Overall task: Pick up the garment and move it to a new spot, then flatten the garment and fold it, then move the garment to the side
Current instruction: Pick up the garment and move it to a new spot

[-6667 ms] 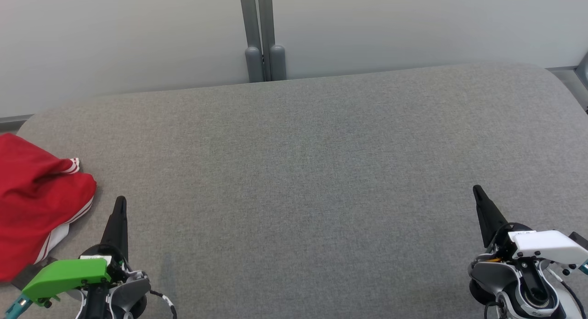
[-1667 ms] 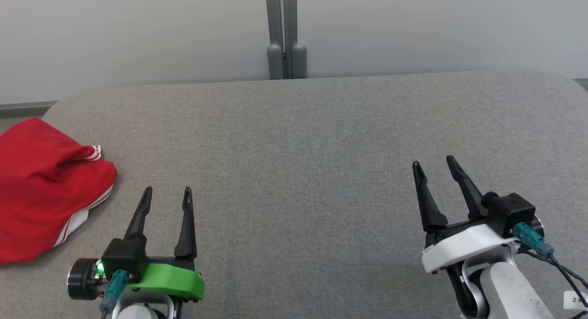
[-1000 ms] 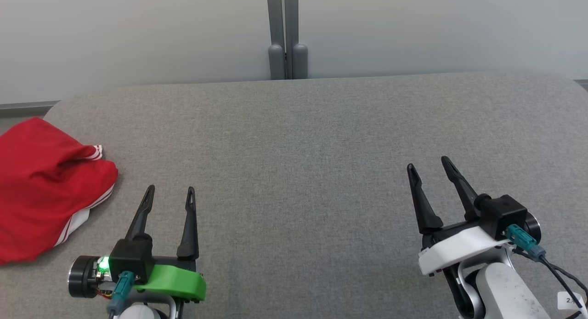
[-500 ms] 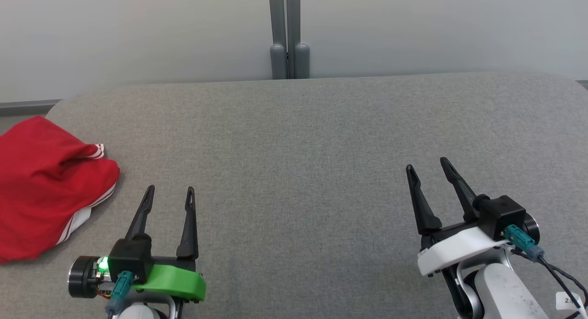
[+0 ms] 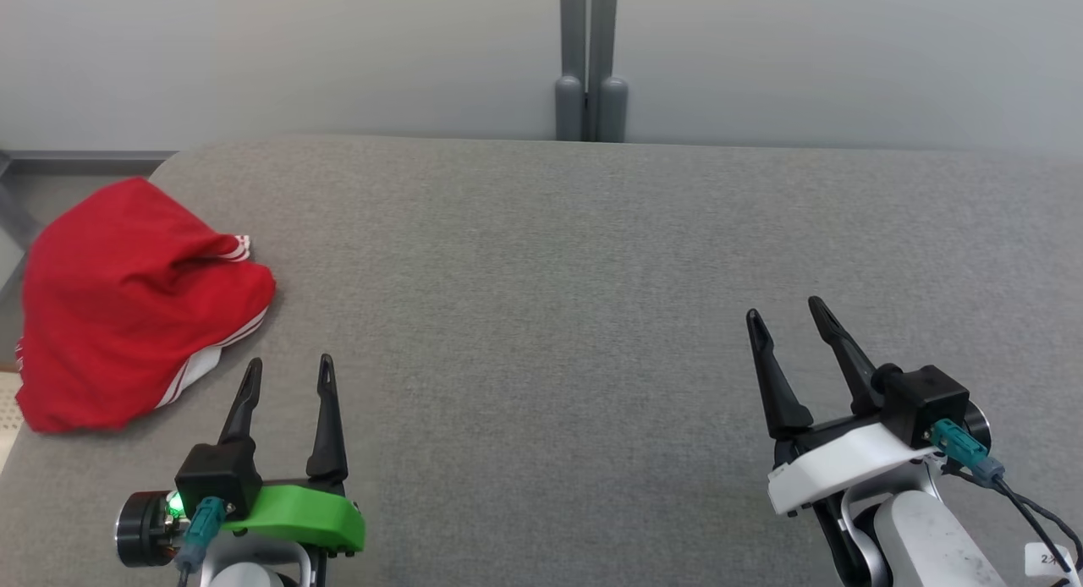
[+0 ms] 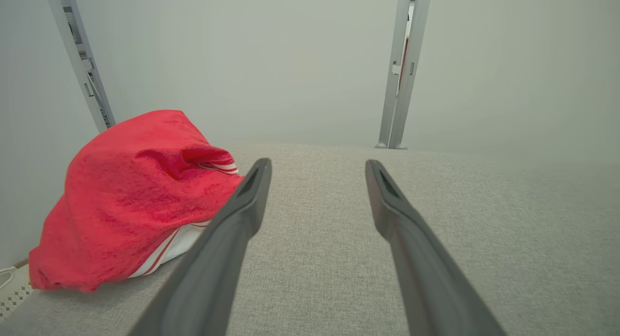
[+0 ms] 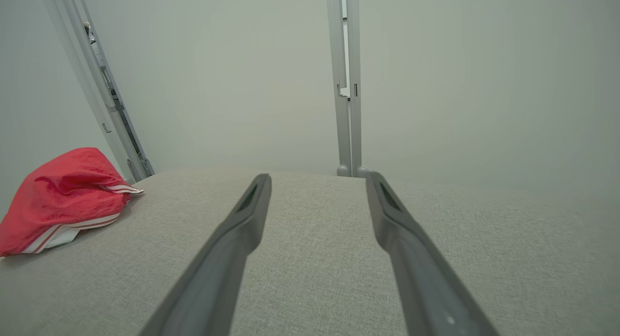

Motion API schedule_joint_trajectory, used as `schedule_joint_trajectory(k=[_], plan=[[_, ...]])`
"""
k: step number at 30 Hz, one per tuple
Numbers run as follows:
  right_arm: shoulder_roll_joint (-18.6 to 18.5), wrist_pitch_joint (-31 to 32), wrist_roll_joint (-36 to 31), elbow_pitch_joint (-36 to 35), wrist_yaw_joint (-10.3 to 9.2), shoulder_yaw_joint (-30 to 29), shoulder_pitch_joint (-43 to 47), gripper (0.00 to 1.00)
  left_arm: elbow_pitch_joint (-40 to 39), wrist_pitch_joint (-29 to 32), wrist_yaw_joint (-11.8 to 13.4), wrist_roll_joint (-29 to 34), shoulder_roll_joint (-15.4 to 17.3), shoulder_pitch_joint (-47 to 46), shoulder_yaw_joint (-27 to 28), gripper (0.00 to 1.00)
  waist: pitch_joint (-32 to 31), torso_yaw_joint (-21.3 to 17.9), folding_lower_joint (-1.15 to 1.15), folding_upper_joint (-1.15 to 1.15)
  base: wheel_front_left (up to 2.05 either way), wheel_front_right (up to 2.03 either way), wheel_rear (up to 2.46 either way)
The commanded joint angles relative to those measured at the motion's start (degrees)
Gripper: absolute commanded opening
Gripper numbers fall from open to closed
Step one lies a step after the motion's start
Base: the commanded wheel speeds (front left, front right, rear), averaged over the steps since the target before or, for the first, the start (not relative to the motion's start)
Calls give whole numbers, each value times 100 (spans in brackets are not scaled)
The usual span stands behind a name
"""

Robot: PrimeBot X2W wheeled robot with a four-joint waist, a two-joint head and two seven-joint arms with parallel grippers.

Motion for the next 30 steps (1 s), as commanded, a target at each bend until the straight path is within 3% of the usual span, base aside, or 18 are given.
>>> schedule_joint_trajectory(k=[1,12,18,30], plan=[[-10,-18,24,0,2,14,73,100,20,-4,37,-56,13,-79,32,100,9,375,0,0,0,0,0],[37,-18,212,21,2,245,53,100,214,-4,102,-121,13,-5,291,100,1,1504,0,0,0,0,0],[32,-17,258,41,2,409,17,100,244,-4,71,-79,11,75,432,100,-29,1908,0,0,0,0,0],[5,-18,311,52,2,570,-65,100,215,-4,27,-70,11,115,597,100,-47,1983,0,0,0,0,0]])
